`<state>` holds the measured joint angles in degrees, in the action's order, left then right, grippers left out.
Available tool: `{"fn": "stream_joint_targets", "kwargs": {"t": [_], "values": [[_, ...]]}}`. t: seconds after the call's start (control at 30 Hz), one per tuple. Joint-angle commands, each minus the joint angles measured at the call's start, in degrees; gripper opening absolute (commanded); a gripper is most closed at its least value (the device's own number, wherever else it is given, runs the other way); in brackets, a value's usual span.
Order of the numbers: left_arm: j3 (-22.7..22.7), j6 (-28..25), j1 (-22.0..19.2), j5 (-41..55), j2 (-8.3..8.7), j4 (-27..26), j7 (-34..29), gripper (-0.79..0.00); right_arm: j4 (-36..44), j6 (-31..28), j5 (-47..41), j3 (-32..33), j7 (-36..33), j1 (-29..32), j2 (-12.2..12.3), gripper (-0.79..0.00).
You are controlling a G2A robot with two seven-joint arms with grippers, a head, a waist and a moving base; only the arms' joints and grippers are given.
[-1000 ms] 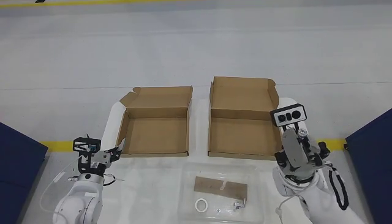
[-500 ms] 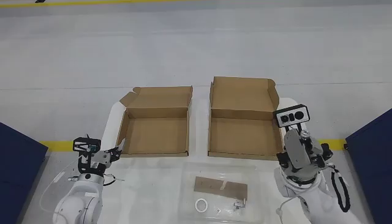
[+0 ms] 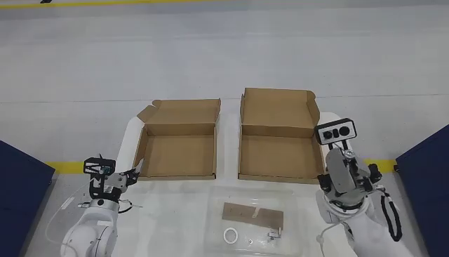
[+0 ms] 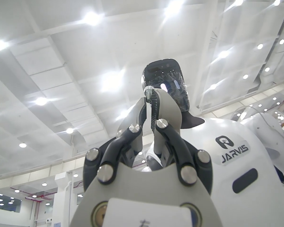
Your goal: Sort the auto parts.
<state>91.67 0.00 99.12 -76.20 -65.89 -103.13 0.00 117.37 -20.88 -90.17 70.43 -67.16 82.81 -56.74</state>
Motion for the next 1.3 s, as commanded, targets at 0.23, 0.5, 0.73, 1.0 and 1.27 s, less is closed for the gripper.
{"fn": "stream_joint_targets", "kwargs": {"t": [0.23,0.5,0.73,1.0,1.27], "values": [[0.0,0.0,0.0,0.0,0.00,0.0,0.0,0.000,0.3,0.6,2.0,0.7,0.3,0.3,-1.1,-0.785],[0.0,0.0,0.0,0.0,0.00,0.0,0.0,0.000,0.6,2.3,-0.3,1.1,-0.4,0.7,-2.2,-0.785],[0.0,0.0,0.0,0.0,0.00,0.0,0.0,0.000,0.6,2.3,-0.3,1.1,-0.4,0.7,-2.2,-0.785],[0.0,0.0,0.0,0.0,0.00,0.0,0.0,0.000,0.6,2.3,-0.3,1.1,-0.4,0.7,-2.2,-0.785],[0.0,0.0,0.0,0.0,0.00,0.0,0.0,0.000,0.6,2.3,-0.3,1.1,-0.4,0.7,-2.2,-0.785]]}}
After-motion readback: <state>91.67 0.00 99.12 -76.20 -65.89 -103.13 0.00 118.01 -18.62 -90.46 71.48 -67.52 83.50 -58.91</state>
